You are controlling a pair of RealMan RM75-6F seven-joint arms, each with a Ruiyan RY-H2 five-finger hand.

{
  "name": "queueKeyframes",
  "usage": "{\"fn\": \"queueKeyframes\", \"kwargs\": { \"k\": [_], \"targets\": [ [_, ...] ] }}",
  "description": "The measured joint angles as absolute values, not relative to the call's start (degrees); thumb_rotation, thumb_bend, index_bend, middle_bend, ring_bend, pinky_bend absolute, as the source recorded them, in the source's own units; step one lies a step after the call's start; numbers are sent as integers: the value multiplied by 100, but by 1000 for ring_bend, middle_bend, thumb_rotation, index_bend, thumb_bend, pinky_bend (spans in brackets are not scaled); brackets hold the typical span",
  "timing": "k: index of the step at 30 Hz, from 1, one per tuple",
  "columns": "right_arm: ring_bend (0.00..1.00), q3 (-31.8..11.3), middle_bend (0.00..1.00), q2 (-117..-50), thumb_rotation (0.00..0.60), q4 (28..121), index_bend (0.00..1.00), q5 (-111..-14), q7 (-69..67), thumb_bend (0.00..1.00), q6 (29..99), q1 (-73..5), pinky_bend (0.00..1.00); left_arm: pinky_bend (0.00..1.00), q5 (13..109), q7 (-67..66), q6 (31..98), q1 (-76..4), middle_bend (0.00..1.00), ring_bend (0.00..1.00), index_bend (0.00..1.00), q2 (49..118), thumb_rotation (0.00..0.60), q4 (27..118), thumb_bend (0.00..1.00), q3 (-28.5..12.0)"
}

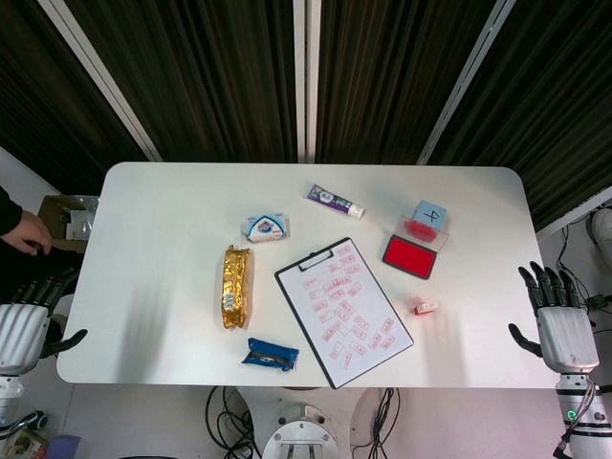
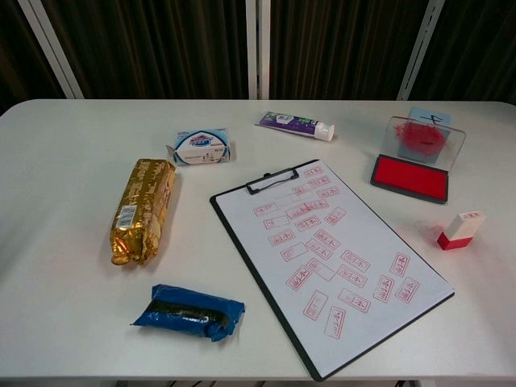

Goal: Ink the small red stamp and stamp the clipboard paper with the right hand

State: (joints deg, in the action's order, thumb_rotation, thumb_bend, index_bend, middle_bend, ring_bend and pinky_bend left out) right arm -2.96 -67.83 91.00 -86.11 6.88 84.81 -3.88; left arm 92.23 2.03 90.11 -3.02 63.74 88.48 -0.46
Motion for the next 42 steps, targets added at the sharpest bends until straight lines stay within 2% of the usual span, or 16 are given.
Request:
{"fn": "queueKeyframes", "kwargs": {
  "k": [13, 15, 17, 18, 19, 21, 24, 28, 36, 42],
  "targets": [
    [0, -282, 0, -6760, 600, 9048, 0, -8599, 609, 149, 8526, -341, 0, 250, 9248, 168, 9076, -276, 165, 156, 160, 6361, 600, 8894, 0, -36],
    [11, -284, 0, -6735, 600, 9057, 0, -8559, 662, 148, 8508, -336, 46, 251, 9254, 165, 9082, -284, 165, 156, 160, 6356, 600, 8906, 0, -46],
    [204, -303, 0, -6718, 600, 9066, 0, -8552, 738, 145, 8521, -340, 415, 251, 9259, 166, 9085, -289, 165, 155, 160, 6356, 600, 8908, 0, -51],
    [359, -305, 1, -6712, 600, 9069, 0, -8564, 745, 141, 8536, -345, 652, 251, 9257, 168, 9082, -290, 165, 155, 160, 6356, 600, 8908, 0, -51],
    [468, -297, 3, -6698, 600, 9079, 0, -8571, 740, 138, 8536, -352, 791, 251, 9253, 169, 9075, -291, 165, 155, 160, 6356, 600, 8907, 0, -49],
    [606, -265, 24, -6633, 600, 9118, 0, -8591, 758, 135, 8417, -400, 929, 251, 9241, 168, 9042, -296, 165, 155, 160, 6359, 600, 8896, 0, -42],
    [661, -250, 80, -6588, 600, 9118, 10, -8630, 1035, 135, 8121, -532, 977, 251, 9228, 186, 9016, -304, 165, 155, 160, 6395, 600, 8870, 0, -36],
    [672, -224, 109, -6729, 600, 9017, 40, -8674, 1608, 136, 7852, -760, 986, 251, 9235, 191, 8968, -315, 165, 155, 160, 6444, 600, 8836, 0, -8],
    [678, -140, 166, -7804, 600, 8276, 113, -8686, 2648, 139, 6751, -1419, 990, 251, 9211, 175, 8958, -298, 165, 156, 160, 6432, 600, 8817, 0, 14],
    [679, -97, 225, -8441, 600, 7682, 207, -8779, 2738, 142, 6579, -1677, 990, 251, 9167, 222, 8945, -292, 165, 155, 160, 6439, 600, 8781, 0, 4]
  ]
}}
